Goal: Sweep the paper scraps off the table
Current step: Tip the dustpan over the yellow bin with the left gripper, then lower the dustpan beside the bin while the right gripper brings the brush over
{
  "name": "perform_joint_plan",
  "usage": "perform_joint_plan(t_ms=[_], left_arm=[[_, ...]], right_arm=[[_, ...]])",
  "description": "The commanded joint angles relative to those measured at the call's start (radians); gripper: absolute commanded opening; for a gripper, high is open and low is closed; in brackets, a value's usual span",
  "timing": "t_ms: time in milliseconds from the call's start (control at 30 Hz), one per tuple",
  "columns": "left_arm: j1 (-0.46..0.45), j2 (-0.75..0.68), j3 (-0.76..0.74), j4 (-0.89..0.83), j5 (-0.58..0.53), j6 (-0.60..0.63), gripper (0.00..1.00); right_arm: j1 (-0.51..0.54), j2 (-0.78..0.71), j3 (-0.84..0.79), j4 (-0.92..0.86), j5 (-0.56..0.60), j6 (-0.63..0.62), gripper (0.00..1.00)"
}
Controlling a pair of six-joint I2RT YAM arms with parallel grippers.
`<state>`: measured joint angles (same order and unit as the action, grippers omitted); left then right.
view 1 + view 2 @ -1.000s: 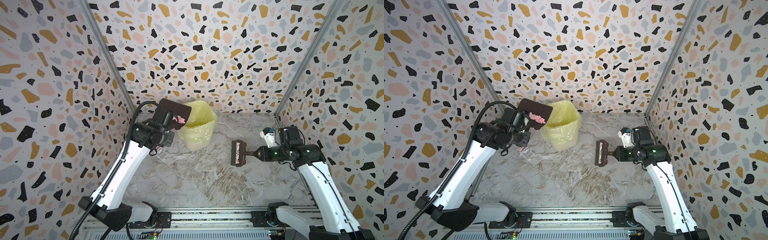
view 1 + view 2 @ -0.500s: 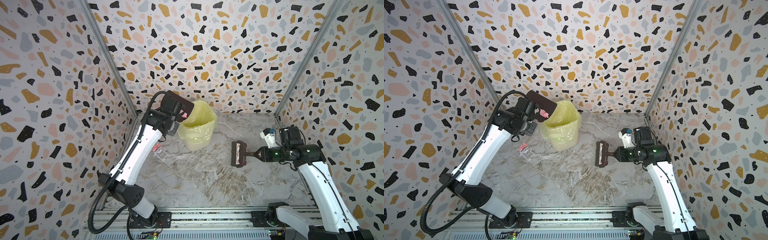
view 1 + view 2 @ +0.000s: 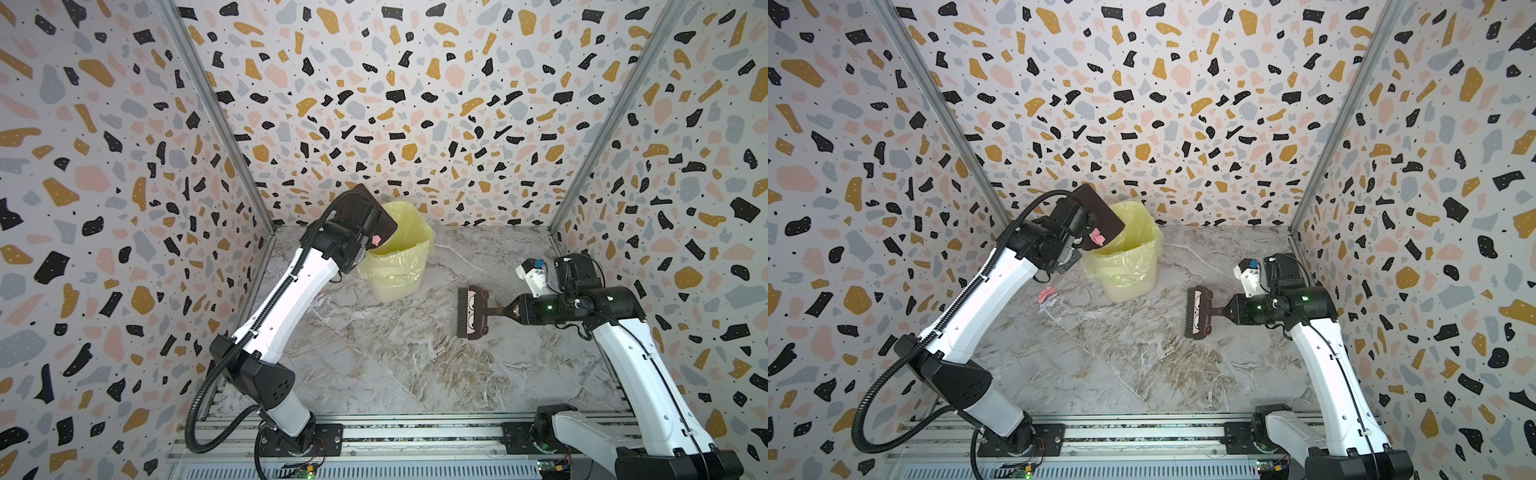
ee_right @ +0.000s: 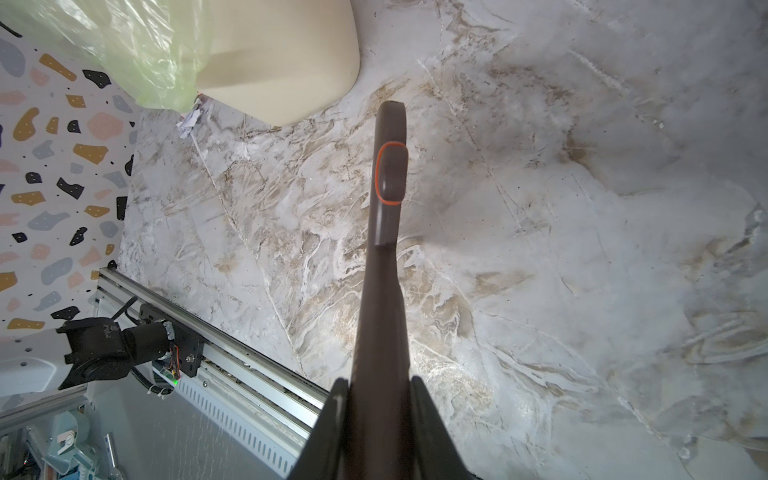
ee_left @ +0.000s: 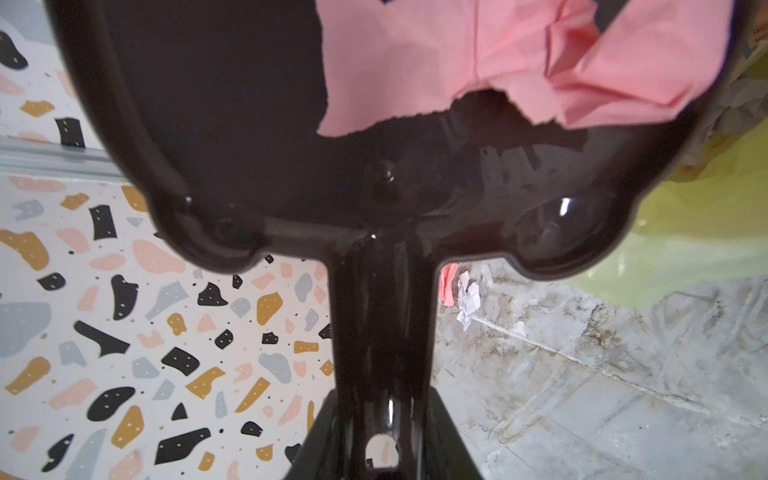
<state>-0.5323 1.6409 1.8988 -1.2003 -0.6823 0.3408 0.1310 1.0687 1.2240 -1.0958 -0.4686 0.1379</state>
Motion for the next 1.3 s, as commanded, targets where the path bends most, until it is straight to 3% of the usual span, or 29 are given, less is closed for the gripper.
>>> perform_joint_plan(t_ms=[0,167,333,533,633,933,1267], left_arm=[[-0.016,0.010,0.016,0.052,-0.095,0.093,0.00],[-0.051,0.034,-0.010,0.140,-0.289,0.239,0.00],[-0.084,0.036,-0.085,0.336,-0.471,0.509,0.00],[-0.117,0.019,-0.172,0.678,-0.482,0.890,0.00],[-0.143,0.001,-0.214,0.770,-0.456,0.993,0.00],[-0.153,-0.033,-0.246,0.777,-0.450,0.992,0.00],[-0.153,-0.064,-0.241,0.681,-0.432,0.824,0.00]], right_arm=[[-0.003,-0.019,0.001,-0.014,-0.038,0.008,0.00],[-0.004,-0.042,-0.039,-0.013,-0.050,0.007,0.00],[-0.005,-0.046,-0.064,-0.009,-0.068,0.005,0.00],[-0.005,-0.037,-0.058,-0.001,-0.083,0.004,0.00],[-0.005,-0.045,-0.061,-0.001,-0.082,0.006,0.00],[-0.004,-0.070,-0.081,0.009,-0.093,0.025,0.00],[0.002,-0.121,-0.135,0.060,-0.137,0.090,0.00]])
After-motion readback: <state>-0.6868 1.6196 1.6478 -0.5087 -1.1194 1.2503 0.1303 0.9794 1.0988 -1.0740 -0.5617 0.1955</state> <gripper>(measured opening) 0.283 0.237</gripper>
